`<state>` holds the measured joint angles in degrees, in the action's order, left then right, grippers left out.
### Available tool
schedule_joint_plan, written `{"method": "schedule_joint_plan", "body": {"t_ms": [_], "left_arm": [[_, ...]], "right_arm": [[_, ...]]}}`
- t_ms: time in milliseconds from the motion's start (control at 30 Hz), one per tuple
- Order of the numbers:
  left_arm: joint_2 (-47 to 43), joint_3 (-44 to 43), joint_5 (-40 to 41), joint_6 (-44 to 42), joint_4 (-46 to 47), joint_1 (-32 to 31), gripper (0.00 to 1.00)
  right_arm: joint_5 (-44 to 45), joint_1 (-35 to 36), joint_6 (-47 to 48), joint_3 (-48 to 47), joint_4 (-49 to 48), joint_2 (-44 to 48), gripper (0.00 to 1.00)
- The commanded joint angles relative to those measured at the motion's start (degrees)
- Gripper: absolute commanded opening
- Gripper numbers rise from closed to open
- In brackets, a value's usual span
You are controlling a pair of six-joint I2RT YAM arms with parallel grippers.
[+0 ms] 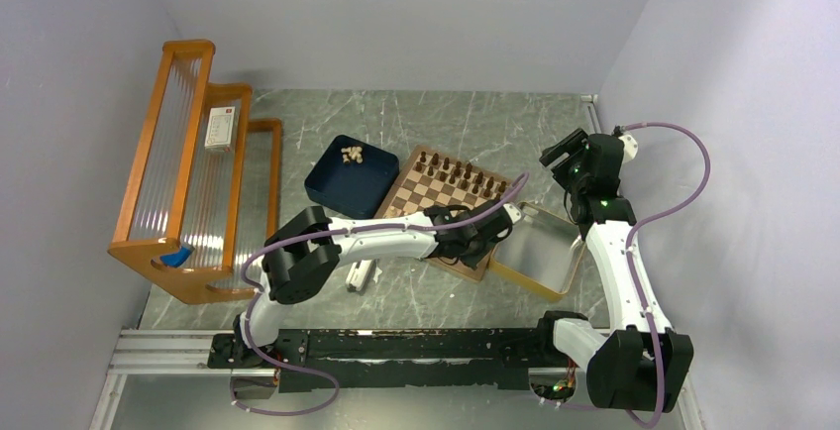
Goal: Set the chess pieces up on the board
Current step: Place the chess piece on the chessboard.
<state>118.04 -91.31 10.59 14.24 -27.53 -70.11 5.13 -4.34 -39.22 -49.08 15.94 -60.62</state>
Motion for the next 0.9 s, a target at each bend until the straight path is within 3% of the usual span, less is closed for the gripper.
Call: {"method": "schedule_joint_plan", "body": {"t_ms": [0, 367, 533, 867], "left_arm": [[1.4, -0.5, 1.2, -0.1, 1.5, -0.4, 0.16], [1.7, 0.2, 0.9, -0.1, 2.1, -0.4, 0.27], [1.5, -0.6, 1.3, -0.1, 1.3, -0.4, 0.37], [0.2, -2.1, 2.2, 0.3, 1.1, -0.3, 0.46]], "right_arm": [[0.0, -0.5, 0.4, -1.2, -0.3, 0.1, 0.76], [-1.4, -0.5, 0.7, -0.7, -1.0, -0.2, 0.76], [-2.2, -0.5, 0.6, -0.9, -1.2, -0.1, 0.76], [-8.9, -0.5, -0.6, 0.1, -3.2, -0.7, 0.75]]}}
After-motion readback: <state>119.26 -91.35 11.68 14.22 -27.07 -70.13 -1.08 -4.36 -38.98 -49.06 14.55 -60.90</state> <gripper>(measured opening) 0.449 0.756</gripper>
